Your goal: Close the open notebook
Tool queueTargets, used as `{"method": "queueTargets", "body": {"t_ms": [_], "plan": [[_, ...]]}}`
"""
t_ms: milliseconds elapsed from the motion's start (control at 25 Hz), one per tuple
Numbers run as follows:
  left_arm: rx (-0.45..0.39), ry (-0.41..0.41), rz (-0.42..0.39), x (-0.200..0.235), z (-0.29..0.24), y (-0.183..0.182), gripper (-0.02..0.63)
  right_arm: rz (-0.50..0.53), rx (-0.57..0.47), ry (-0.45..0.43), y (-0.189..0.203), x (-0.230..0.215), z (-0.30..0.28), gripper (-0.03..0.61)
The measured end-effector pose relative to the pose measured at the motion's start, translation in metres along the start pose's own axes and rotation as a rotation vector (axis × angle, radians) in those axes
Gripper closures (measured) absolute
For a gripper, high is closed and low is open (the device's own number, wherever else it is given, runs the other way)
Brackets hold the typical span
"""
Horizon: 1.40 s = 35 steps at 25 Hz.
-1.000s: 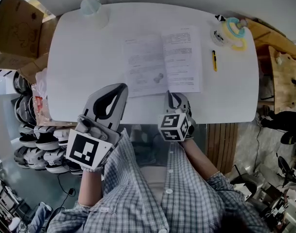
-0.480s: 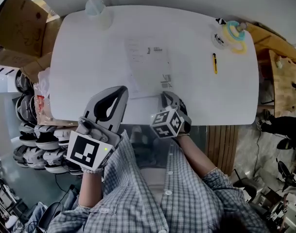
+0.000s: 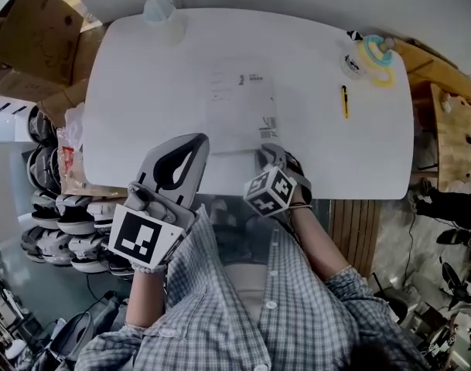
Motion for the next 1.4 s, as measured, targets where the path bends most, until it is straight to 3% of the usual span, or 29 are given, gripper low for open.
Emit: {"method": "queueTargets", "body": {"t_ms": [120,280,760,1080,1400], "plan": [[-0.013,-0.006,-0.001,-0.003,0.001,-0.002,0.609,-0.028,-0.015,-0.044,0.003,0.0,0.005,0.514],[-0.012,-0.008,-0.006,-0.004,0.0,-0.003,0.609,-0.167,-0.091,-0.034,0.008,-0.011,0.018,0.515],[-0.049,-0.003,-0.029,-0.007,-0.01,-0.015,0.608,-0.537,-0.538,0.011,0.01,-0.074,0.096,0.555],[-0.046,-0.014,-0.056,-0.009,-0.014,-0.024,0.609,-0.589,-0.696,0.094,0.002,-0.101,0.145,0.555],[-0.06,-0.024,-0.072,-0.007,-0.014,-0.032,0.609,-0.564,-0.763,0.208,0.0,-0.122,0.187,0.555]]}}
Point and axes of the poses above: the fingertips, and each gripper's own axes: z backward along the fingers, x to its left, y out of its underside, the point moved 9 cm from there along z, backward along the fingers, and after that the axes turned 5 degrees about x, right-handed, at the moved point
